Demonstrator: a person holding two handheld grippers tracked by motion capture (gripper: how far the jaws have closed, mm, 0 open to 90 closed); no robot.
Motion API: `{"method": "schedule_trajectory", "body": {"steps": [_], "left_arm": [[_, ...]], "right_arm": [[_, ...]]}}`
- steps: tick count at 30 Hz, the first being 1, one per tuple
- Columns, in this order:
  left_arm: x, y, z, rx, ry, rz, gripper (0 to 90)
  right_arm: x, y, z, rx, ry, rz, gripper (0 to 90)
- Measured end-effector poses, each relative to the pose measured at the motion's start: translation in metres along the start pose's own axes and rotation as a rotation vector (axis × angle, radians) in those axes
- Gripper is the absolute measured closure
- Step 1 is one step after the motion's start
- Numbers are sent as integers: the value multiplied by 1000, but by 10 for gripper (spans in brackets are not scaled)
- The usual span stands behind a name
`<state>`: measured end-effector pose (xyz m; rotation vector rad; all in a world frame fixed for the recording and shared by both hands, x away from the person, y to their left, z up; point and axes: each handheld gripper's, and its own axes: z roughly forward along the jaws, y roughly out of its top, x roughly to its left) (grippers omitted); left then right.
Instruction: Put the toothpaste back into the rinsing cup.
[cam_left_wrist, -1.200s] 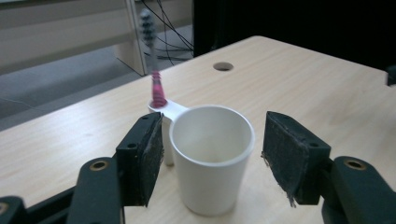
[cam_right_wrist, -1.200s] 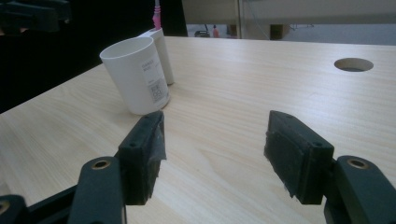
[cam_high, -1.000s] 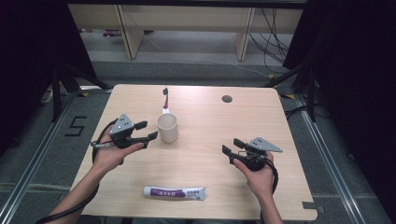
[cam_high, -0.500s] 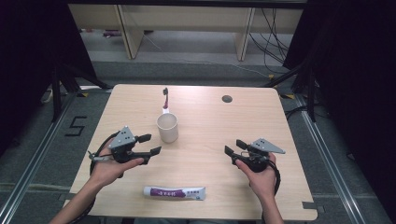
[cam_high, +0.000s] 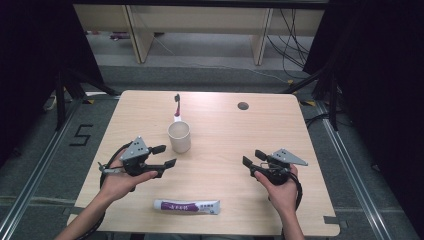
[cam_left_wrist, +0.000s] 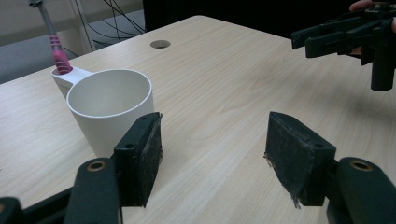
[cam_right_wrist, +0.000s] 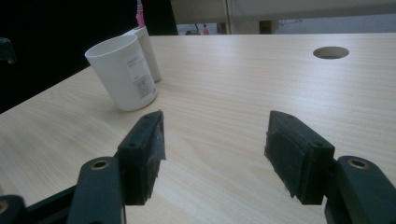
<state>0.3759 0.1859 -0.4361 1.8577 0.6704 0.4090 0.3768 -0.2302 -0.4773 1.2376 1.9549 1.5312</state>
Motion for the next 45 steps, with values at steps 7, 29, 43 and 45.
{"method": "schedule_trajectory", "body": {"steps": [7,29,43,45], "left_arm": [[-3,-5,6,10,-4,-11,358],[-37,23,19,241,-229,186,399],[-68,19,60,621,-523,452,475],[-70,19,62,643,-528,460,482]], "right_arm": [[-5,1,4,-3,9,22,380],[-6,6,0,19,-15,-1,381],[-7,4,2,36,9,24,382],[-8,4,2,32,1,3,381]]}}
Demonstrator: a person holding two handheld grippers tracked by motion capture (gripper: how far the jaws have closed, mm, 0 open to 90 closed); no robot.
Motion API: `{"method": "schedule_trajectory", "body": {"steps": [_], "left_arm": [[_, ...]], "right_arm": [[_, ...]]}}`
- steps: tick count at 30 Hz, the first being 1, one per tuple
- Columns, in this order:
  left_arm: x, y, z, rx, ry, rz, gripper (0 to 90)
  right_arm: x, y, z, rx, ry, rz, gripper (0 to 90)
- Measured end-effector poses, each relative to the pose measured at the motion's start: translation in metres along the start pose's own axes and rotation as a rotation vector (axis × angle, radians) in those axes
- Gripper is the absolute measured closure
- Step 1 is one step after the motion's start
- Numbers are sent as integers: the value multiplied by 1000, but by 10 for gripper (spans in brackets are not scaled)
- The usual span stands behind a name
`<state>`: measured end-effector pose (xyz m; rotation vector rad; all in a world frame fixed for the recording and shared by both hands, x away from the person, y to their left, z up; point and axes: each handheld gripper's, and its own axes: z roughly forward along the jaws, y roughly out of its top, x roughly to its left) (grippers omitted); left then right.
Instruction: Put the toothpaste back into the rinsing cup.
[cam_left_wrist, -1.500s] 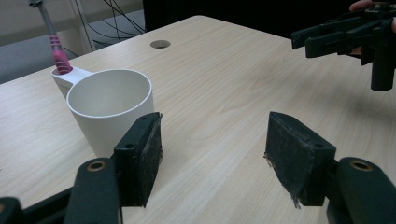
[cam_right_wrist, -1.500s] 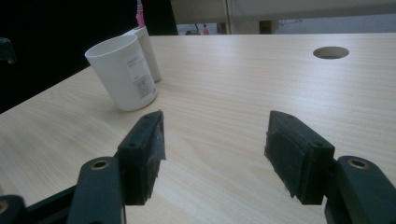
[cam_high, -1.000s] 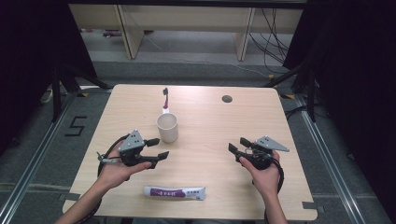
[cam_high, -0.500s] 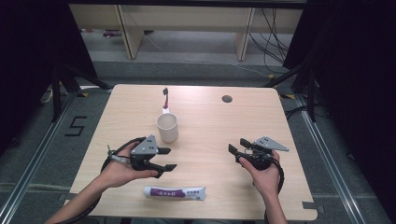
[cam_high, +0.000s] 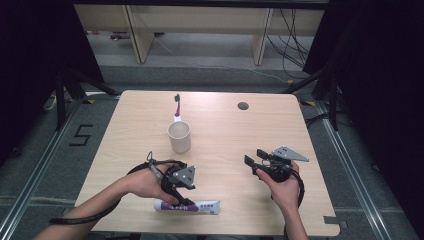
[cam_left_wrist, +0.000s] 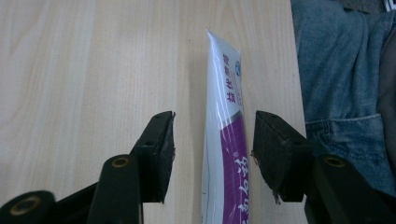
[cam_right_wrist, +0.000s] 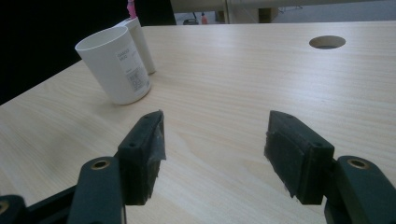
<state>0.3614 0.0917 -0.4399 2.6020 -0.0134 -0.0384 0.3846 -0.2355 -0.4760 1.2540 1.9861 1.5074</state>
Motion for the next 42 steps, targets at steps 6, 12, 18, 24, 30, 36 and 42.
{"method": "schedule_trajectory", "body": {"steps": [6,12,18,24,30,36,42], "left_arm": [[-1,6,4,80,-31,-12,496],[-4,11,10,140,-29,-16,507],[-6,17,16,186,-40,6,517],[-8,20,23,219,-42,15,517],[-7,22,29,253,-41,34,517],[-8,20,37,272,-57,25,519],[-5,18,42,291,-62,31,520]], "right_arm": [[0,-1,0,11,4,7,382],[1,0,0,18,6,10,382],[1,-1,1,13,7,1,382],[1,-1,1,17,0,-4,381],[1,-1,2,12,6,-1,382],[1,-1,2,14,7,1,381],[1,-2,2,20,10,3,381]]}}
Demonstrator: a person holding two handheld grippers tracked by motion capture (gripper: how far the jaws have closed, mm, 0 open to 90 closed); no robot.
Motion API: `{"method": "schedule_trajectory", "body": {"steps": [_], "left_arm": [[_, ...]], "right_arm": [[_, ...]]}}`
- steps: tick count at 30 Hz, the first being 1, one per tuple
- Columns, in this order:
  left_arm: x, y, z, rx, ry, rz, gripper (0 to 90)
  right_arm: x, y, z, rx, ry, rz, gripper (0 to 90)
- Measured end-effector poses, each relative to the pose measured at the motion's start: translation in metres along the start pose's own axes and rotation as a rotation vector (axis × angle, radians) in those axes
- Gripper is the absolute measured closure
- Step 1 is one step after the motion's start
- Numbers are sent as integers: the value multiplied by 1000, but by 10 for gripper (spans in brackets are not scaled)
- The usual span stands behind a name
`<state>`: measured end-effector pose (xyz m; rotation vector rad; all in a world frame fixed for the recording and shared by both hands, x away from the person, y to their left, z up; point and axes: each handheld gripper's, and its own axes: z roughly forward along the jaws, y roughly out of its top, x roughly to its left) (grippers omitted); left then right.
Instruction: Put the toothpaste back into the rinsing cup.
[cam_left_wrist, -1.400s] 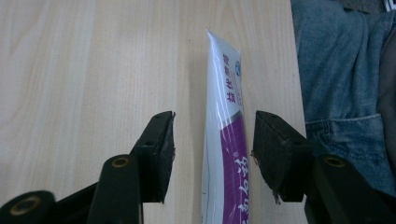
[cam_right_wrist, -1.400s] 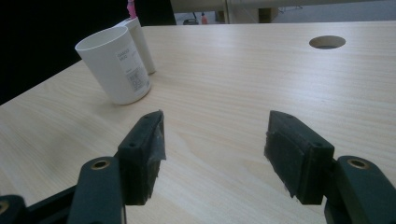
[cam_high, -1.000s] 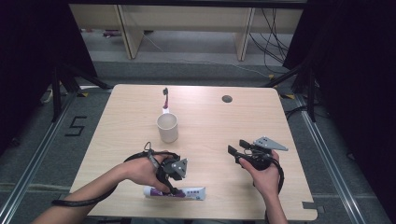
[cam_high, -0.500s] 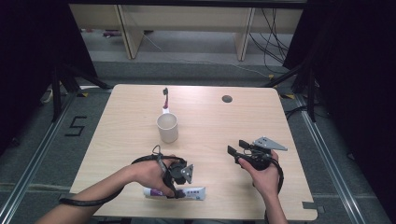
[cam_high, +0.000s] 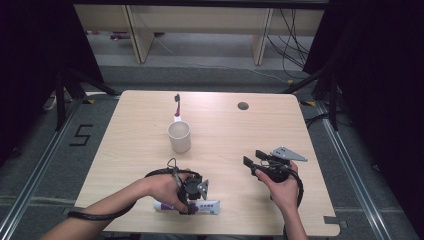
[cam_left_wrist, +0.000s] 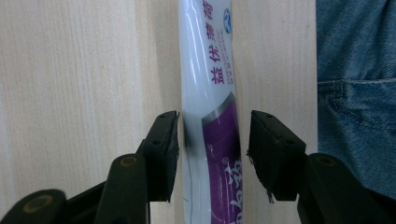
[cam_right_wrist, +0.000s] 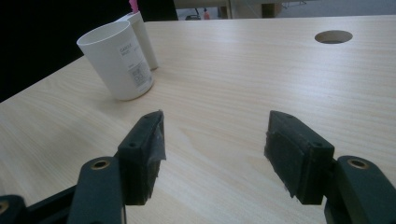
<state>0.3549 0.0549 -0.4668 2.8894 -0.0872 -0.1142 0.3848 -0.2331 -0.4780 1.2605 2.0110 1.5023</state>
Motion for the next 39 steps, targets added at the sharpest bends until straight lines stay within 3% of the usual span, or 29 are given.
{"method": "schedule_trajectory", "body": {"steps": [1,2,4,6,10,12,14,15,17,29,31,32,36,39], "left_arm": [[0,0,1,-1,0,0,520],[-2,0,3,-31,-4,-35,521],[1,0,4,4,2,0,522],[0,0,7,-4,7,-12,524],[1,1,7,7,13,19,536],[-2,1,11,-19,7,-14,541],[0,2,10,12,8,17,543],[0,2,12,1,7,1,544],[1,3,12,25,9,26,544],[-1,6,14,51,16,43,583],[-2,6,14,48,25,57,596],[-5,5,15,22,24,37,600],[-5,4,13,37,34,89,622],[-6,2,13,4,32,81,654]], "right_arm": [[0,0,0,2,2,3,381],[0,0,0,2,2,3,381],[1,0,0,8,2,11,382],[1,0,0,9,2,12,382],[1,0,-1,8,2,12,381],[1,0,-1,7,3,13,382],[1,0,0,8,3,13,381],[1,0,0,9,3,13,381],[1,0,0,9,3,13,381],[1,0,-1,11,3,11,381],[1,0,-1,11,2,11,382],[1,0,-1,10,4,12,382],[0,0,0,9,0,7,382],[0,0,-1,7,-14,1,381]]}}
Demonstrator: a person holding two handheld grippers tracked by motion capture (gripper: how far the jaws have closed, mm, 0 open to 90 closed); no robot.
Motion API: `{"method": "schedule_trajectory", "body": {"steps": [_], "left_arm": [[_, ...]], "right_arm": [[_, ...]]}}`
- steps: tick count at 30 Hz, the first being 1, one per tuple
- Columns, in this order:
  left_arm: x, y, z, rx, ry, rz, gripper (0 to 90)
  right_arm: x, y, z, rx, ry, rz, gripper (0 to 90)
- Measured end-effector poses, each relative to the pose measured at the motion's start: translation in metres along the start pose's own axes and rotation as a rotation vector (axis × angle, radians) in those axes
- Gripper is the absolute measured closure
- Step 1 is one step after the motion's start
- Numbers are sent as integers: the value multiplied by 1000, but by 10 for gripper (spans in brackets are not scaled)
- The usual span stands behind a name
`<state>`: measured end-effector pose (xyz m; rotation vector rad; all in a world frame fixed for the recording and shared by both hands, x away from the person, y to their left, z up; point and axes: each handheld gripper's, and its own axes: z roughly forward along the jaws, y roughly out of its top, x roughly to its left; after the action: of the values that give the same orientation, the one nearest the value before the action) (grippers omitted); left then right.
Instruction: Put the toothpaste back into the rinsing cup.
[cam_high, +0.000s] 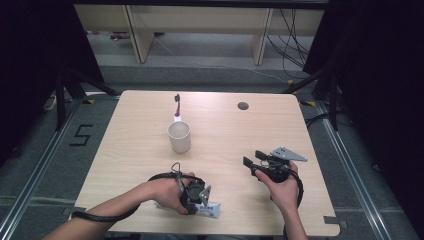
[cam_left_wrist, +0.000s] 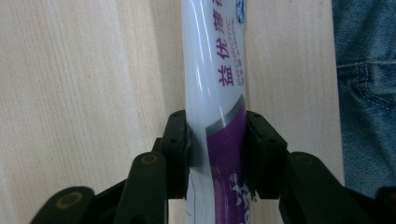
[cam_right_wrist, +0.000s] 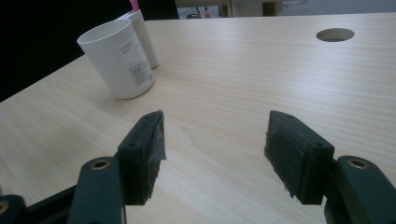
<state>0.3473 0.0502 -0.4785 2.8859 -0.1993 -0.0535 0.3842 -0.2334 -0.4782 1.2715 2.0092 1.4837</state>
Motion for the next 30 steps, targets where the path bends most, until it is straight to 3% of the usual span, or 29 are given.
{"method": "schedule_trajectory", "body": {"steps": [3,4,9,13,17,18,20,23,30], "left_arm": [[0,-2,-1,-20,10,18,688],[0,-2,-2,-24,14,27,696],[0,-5,-5,-47,18,45,718],[-1,-8,-10,-108,25,41,724],[1,-11,-18,-158,68,54,727],[2,-13,-21,-171,77,58,728],[5,-16,-27,-212,90,48,727],[7,-22,-39,-292,135,36,729],[14,-40,-62,-530,204,-61,730]], "right_arm": [[0,0,1,-1,13,5,382],[1,-1,2,1,29,26,382],[1,-1,2,-2,25,21,382],[1,-1,2,-4,26,25,382],[0,-1,1,2,19,14,382],[1,-1,1,3,26,32,382],[1,-1,2,-1,27,35,382],[-1,0,0,6,6,0,382],[0,-1,2,2,27,24,382]]}}
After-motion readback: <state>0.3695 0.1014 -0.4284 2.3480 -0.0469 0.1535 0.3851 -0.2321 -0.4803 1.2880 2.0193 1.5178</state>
